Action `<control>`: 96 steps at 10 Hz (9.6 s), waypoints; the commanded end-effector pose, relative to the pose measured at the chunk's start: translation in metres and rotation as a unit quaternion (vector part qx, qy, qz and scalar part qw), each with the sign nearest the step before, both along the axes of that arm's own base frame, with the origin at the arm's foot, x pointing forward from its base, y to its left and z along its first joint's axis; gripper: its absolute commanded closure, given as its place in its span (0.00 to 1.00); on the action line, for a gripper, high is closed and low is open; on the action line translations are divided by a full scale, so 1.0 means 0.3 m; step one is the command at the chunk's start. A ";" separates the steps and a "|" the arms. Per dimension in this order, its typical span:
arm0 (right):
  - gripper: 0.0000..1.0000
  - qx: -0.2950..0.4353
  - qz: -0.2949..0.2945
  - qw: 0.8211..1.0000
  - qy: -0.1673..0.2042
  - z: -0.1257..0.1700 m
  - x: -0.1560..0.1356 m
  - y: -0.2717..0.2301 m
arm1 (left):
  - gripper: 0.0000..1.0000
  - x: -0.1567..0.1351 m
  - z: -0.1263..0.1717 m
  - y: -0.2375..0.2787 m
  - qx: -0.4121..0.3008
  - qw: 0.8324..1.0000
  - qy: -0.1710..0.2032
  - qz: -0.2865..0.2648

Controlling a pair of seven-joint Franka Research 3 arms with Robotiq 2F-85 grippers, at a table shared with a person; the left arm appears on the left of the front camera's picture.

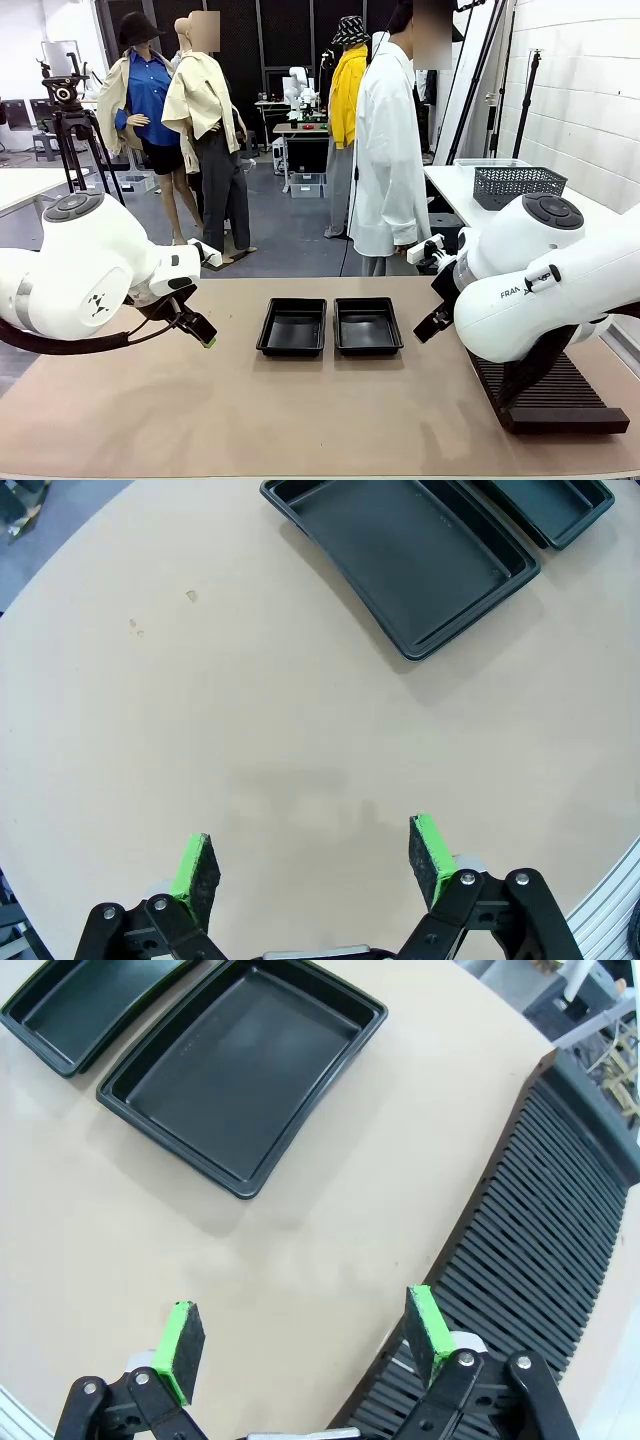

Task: Inspect and transfer BCBs to ESD trays.
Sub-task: Pick up the Blank PCB from the PCB Rack and place it in the left ESD tray.

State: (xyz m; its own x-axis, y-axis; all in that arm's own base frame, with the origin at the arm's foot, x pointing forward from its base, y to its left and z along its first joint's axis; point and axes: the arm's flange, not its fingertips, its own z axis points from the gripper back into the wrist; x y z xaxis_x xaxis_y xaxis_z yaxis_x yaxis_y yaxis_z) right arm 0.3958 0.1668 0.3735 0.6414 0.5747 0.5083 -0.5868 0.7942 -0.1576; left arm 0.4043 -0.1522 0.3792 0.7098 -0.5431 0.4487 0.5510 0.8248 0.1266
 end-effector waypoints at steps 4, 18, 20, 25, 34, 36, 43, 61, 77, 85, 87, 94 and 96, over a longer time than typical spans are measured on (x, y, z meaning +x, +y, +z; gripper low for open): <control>0.00 0.000 0.000 1.000 0.000 0.000 0.000 0.001 | 0.00 0.000 -0.001 0.006 -0.002 1.000 -0.001 0.002; 0.00 0.027 0.008 0.999 0.040 0.122 0.022 -0.027 | 0.00 0.026 0.078 0.059 -0.044 0.999 0.023 -0.017; 0.00 0.057 0.021 0.995 0.079 0.282 0.065 -0.069 | 0.00 0.079 0.183 0.154 -0.101 0.993 0.053 -0.014; 0.00 0.292 0.020 0.923 0.248 0.473 0.112 -0.396 | 0.00 0.224 0.383 0.498 -0.296 0.931 0.212 -0.029; 0.00 0.607 0.001 0.780 0.153 0.361 -0.234 -1.124 | 0.00 0.090 0.371 1.218 -0.593 0.783 0.165 0.089; 0.00 0.619 0.001 0.772 0.147 0.331 -0.240 -1.148 | 0.00 0.090 0.380 1.217 -0.595 0.782 0.164 0.079; 0.00 0.610 0.008 0.778 0.152 0.337 -0.206 -1.141 | 0.00 0.113 0.379 1.244 -0.534 0.813 0.231 0.018; 0.00 0.604 -0.003 0.780 0.162 0.336 -0.216 -1.134 | 0.00 0.109 0.375 1.223 -0.546 0.805 0.230 0.035; 0.00 0.604 -0.003 0.780 0.162 0.336 -0.216 -1.134 | 0.00 0.109 0.375 1.223 -0.546 0.805 0.230 0.035; 0.00 0.604 -0.003 0.780 0.162 0.336 -0.216 -1.134 | 0.00 0.109 0.375 1.223 -0.546 0.805 0.230 0.035; 0.00 0.604 -0.003 0.780 0.162 0.336 -0.216 -1.134 | 0.00 0.109 0.375 1.223 -0.546 0.805 0.230 0.035; 0.00 0.604 -0.003 0.780 0.162 0.336 -0.216 -1.134 | 0.00 0.109 0.375 1.223 -0.546 0.805 0.230 0.035; 0.00 0.604 -0.003 0.780 0.162 0.336 -0.216 -1.134 | 0.00 0.109 0.375 1.223 -0.546 0.805 0.230 0.035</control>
State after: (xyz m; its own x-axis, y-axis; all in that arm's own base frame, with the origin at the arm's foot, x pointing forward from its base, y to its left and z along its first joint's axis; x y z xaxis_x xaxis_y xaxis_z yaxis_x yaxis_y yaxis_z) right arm 0.3321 -0.1725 0.4758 0.8479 -0.2065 0.4883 -0.4356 0.2539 0.8636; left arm 0.4392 0.2153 0.4907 0.9502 0.0393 0.3091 0.2790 0.3343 -0.9002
